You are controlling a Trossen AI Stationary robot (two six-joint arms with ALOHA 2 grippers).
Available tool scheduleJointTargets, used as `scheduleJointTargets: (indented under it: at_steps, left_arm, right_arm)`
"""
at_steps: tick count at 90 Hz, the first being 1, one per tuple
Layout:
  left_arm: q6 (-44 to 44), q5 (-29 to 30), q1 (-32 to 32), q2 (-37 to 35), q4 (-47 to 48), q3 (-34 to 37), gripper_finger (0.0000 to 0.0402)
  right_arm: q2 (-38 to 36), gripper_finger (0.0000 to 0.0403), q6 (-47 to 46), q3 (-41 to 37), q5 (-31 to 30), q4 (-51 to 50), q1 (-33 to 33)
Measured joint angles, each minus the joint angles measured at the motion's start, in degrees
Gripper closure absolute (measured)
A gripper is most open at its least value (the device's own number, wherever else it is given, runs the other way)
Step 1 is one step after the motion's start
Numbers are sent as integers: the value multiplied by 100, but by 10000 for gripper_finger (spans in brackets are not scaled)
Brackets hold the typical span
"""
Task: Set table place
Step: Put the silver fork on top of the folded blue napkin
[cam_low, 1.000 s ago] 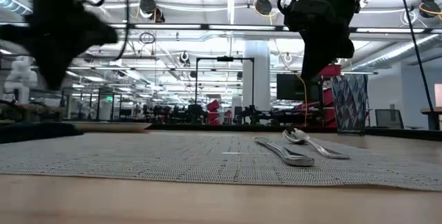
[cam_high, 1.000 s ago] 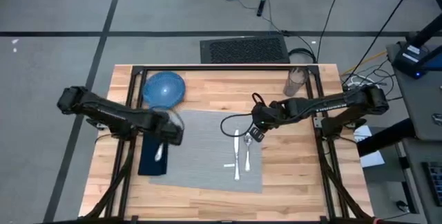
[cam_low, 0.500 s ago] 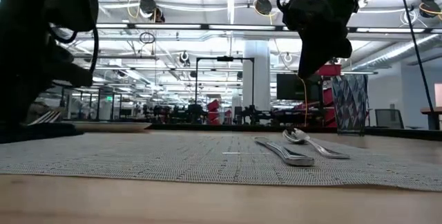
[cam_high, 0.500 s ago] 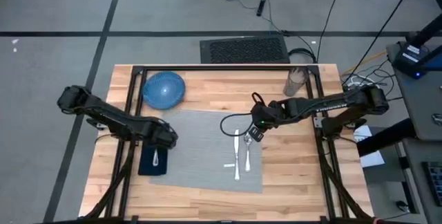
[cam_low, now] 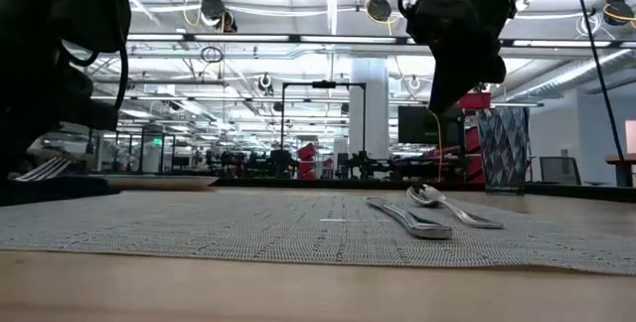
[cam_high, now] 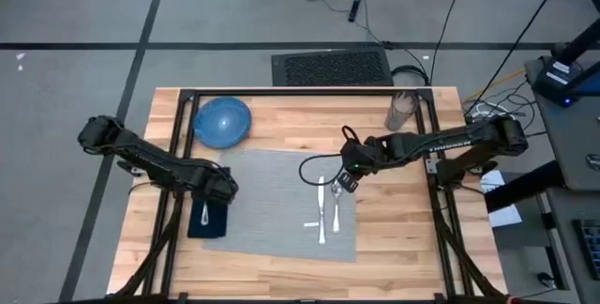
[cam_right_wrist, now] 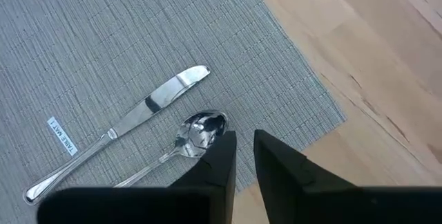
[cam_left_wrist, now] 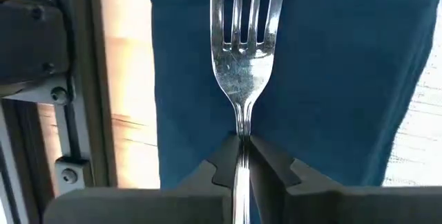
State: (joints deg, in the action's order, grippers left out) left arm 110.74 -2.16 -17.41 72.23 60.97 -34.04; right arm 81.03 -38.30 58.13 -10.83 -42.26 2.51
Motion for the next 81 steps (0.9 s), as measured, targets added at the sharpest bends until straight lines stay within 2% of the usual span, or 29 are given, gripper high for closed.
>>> scheduleJointTargets:
  at_steps: [61,81]
  left_arm:
    - [-23,-236,0,-4,-48,-13,377]
    - [-478,-242,0,-4,-50,-179,377]
  right_arm:
    - [0,362,0,0,-2,0,1]
    - [0,362,0,0,-1,0,0]
